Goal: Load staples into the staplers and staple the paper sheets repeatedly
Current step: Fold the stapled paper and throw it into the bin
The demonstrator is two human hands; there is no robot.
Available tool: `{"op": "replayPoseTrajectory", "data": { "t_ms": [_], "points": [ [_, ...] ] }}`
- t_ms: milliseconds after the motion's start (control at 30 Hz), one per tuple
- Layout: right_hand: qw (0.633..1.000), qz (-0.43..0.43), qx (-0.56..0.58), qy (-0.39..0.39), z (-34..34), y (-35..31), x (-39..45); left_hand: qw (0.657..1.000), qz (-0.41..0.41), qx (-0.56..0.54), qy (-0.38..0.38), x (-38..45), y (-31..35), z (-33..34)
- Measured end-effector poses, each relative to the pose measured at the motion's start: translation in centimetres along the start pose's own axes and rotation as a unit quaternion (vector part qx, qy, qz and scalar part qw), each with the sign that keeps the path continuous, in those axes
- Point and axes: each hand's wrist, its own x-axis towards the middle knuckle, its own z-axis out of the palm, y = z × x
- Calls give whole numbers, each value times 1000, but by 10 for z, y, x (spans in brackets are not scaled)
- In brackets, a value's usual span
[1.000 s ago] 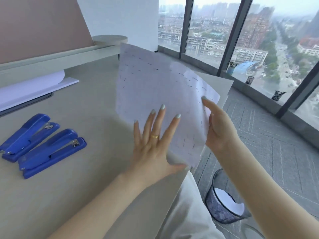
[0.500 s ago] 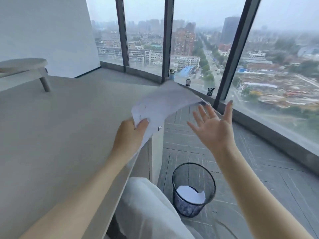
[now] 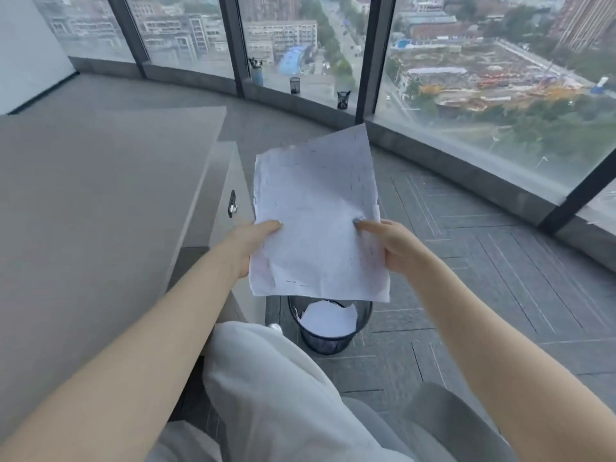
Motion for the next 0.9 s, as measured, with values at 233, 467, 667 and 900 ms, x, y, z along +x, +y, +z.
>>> {"op": "replayPoseTrajectory", "data": {
  "t_ms": [233, 467, 667, 900],
  "points": [
    [981, 176, -23, 71, -31, 73, 72, 975, -137, 166, -48, 72, -62, 9],
    [953, 270, -88, 103, -40, 146, 120, 953, -230, 196, 5, 135, -117, 27],
    [921, 325, -181, 114, -34, 192, 159, 945, -273, 175, 24, 179, -154, 27],
    [922, 354, -34, 154, -45, 211, 175, 943, -267, 196, 33, 214, -175, 36]
  ]
}}
